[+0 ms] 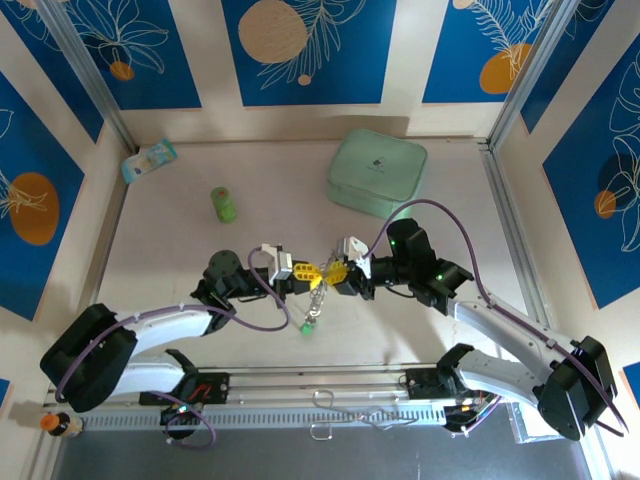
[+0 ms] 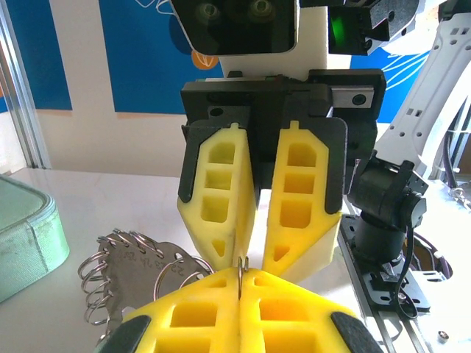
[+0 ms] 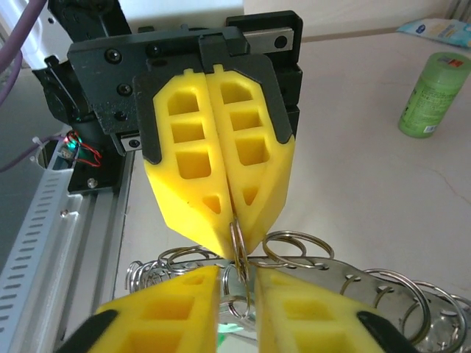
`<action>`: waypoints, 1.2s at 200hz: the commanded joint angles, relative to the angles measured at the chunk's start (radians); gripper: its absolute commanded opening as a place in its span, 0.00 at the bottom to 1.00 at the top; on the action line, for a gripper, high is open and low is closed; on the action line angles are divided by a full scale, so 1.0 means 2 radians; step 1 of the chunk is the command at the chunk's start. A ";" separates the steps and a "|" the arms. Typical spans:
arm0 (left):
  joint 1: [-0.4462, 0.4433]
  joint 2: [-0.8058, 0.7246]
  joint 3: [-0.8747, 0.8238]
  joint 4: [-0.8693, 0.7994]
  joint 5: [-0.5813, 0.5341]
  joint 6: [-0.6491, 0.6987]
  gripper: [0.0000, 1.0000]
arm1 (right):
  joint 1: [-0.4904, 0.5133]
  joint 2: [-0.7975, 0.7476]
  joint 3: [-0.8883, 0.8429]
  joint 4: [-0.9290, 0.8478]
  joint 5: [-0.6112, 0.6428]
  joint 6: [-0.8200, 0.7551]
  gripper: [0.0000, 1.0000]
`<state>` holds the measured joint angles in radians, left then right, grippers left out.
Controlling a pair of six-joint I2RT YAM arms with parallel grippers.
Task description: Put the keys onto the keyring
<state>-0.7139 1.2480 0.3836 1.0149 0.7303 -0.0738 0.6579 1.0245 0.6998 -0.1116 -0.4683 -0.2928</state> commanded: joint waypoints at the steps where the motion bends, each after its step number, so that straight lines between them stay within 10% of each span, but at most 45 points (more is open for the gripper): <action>1: -0.003 0.005 0.004 0.041 0.014 -0.007 0.00 | 0.002 0.007 0.002 0.022 -0.015 0.009 0.11; 46: -0.003 0.001 0.009 0.006 -0.006 -0.001 0.13 | 0.002 0.010 0.011 0.015 -0.009 0.001 0.00; 87: -0.003 -0.060 0.045 -0.245 -0.026 0.115 0.22 | 0.003 0.011 0.046 -0.077 0.020 -0.049 0.00; 202: -0.004 -0.061 0.113 -0.393 -0.001 0.194 0.00 | 0.028 0.078 0.164 -0.222 0.045 -0.128 0.00; 219: -0.004 -0.069 0.099 -0.354 -0.001 0.174 0.00 | -0.006 0.051 0.125 -0.157 -0.020 -0.069 0.29; 240: -0.004 -0.072 0.069 -0.266 -0.003 0.132 0.00 | -0.020 0.029 0.074 -0.090 -0.048 -0.020 0.34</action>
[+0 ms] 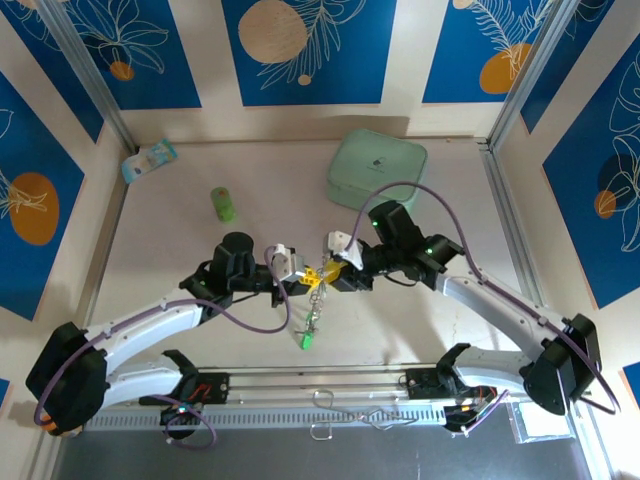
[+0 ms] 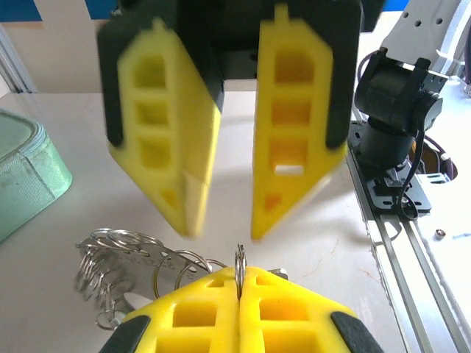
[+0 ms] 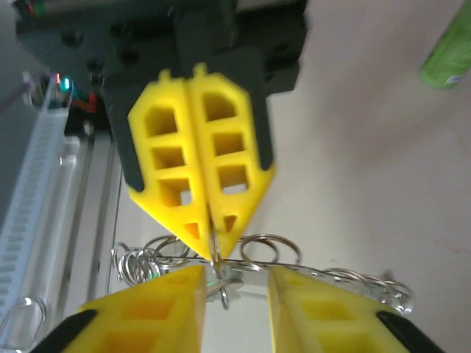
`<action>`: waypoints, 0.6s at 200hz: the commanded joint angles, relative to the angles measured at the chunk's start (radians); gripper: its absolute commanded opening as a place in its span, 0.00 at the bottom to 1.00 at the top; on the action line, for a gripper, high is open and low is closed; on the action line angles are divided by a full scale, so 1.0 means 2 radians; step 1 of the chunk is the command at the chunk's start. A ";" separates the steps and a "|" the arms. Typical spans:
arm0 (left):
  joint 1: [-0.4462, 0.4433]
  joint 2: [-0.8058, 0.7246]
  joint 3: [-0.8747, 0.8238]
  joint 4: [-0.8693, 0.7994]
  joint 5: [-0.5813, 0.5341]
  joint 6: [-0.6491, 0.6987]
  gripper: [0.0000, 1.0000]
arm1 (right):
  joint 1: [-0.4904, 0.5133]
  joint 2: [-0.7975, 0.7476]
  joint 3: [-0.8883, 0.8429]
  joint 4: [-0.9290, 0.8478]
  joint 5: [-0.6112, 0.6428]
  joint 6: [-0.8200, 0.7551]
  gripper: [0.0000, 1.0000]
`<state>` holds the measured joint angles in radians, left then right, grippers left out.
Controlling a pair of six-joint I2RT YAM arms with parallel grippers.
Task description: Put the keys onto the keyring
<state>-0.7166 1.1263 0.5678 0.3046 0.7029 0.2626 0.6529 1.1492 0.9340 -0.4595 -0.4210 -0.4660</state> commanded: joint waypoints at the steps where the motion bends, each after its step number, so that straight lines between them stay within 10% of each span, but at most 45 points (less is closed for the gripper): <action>1: -0.002 -0.011 -0.024 0.093 0.011 -0.038 0.00 | -0.017 -0.034 -0.045 0.086 -0.072 0.068 0.34; 86: -0.003 0.031 -0.066 0.247 0.029 -0.097 0.00 | -0.019 -0.044 -0.102 0.129 -0.035 0.079 0.33; 120: -0.003 0.034 -0.070 0.261 0.030 -0.102 0.00 | -0.020 -0.043 -0.100 0.126 -0.051 0.076 0.17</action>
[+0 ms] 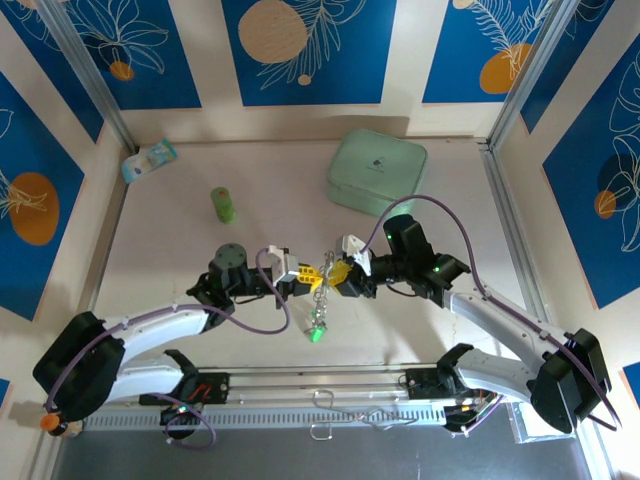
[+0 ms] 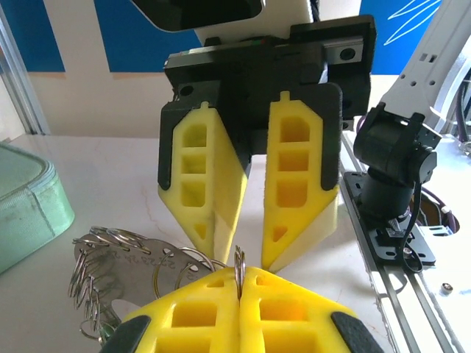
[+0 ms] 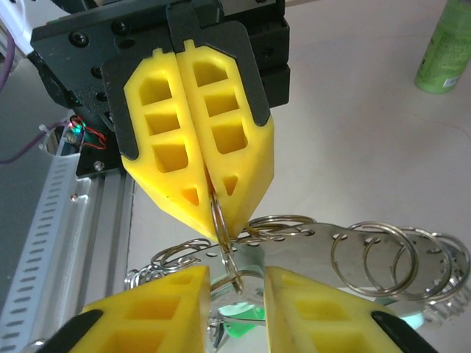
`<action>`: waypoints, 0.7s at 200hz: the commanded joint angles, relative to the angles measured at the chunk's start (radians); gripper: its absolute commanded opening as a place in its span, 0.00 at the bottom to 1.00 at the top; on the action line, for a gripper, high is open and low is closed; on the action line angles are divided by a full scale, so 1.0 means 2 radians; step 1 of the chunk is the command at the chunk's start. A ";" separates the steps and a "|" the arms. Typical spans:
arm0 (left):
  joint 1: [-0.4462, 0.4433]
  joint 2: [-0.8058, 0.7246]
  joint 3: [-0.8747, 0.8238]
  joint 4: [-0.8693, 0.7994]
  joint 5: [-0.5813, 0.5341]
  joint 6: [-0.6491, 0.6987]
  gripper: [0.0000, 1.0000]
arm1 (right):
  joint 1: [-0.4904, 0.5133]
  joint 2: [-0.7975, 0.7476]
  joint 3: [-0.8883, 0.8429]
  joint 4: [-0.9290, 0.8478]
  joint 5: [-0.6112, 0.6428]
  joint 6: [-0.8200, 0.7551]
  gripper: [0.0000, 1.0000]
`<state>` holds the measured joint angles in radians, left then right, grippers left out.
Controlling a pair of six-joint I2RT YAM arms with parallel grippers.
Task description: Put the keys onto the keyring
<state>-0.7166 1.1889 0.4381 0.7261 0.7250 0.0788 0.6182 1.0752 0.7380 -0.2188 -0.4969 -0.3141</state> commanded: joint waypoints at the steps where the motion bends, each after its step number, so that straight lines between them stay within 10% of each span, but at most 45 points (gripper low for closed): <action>1: -0.003 0.002 -0.005 0.050 0.019 -0.010 0.00 | -0.003 -0.006 -0.002 0.005 -0.014 0.000 0.17; 62: -0.002 0.000 -0.002 0.090 0.028 -0.036 0.00 | -0.005 0.010 -0.004 -0.003 -0.010 -0.004 0.00; 140: -0.002 0.029 -0.012 0.178 0.028 -0.079 0.00 | -0.018 -0.036 -0.033 0.064 -0.049 0.036 0.31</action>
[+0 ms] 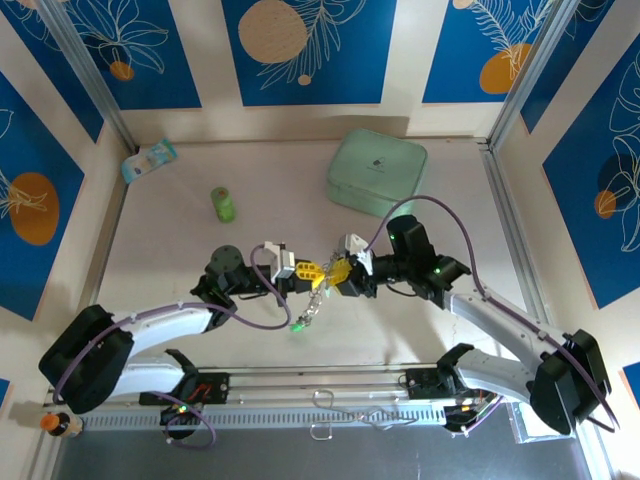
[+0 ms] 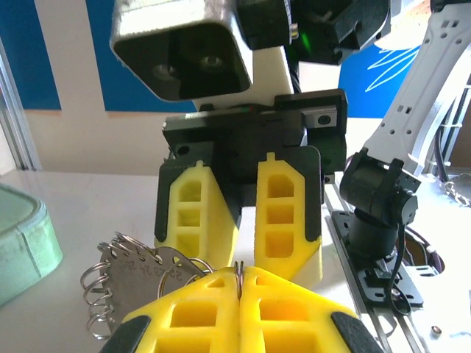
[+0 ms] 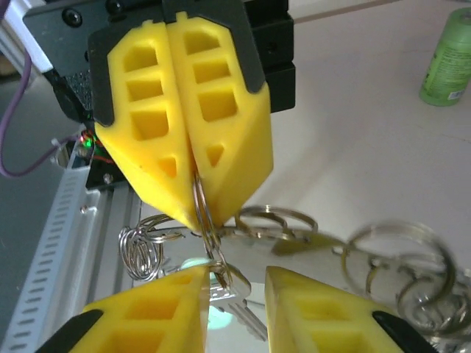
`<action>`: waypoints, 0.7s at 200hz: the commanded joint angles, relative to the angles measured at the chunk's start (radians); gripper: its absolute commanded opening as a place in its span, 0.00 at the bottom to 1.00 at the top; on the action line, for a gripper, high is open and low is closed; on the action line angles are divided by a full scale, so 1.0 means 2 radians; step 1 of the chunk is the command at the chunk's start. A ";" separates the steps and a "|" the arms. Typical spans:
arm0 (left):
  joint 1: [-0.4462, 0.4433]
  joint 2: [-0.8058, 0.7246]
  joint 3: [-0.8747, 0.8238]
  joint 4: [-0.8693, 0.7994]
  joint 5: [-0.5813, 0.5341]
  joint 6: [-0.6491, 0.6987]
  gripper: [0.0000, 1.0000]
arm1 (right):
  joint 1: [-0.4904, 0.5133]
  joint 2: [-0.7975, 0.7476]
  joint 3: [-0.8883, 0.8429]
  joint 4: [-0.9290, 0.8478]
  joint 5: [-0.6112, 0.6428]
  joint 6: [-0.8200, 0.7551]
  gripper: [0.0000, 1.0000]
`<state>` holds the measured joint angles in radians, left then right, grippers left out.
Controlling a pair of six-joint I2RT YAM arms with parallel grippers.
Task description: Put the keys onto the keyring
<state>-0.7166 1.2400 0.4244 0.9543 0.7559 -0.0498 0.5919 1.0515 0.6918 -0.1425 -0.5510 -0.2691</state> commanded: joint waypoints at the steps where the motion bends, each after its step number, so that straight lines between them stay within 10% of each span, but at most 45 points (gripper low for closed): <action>1: -0.002 0.004 -0.005 0.064 0.013 -0.015 0.00 | -0.004 -0.024 -0.010 0.026 -0.022 0.014 0.31; 93: -0.002 0.012 0.003 0.060 0.017 -0.014 0.00 | 0.002 -0.004 -0.004 0.074 -0.045 0.039 0.25; 140: -0.003 0.016 0.005 0.067 0.013 -0.018 0.00 | 0.009 0.010 0.004 0.085 -0.051 0.040 0.04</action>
<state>-0.7143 1.2613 0.4202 1.0130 0.7570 -0.0738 0.5934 1.0538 0.6823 -0.0154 -0.6159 -0.1936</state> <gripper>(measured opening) 0.056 0.116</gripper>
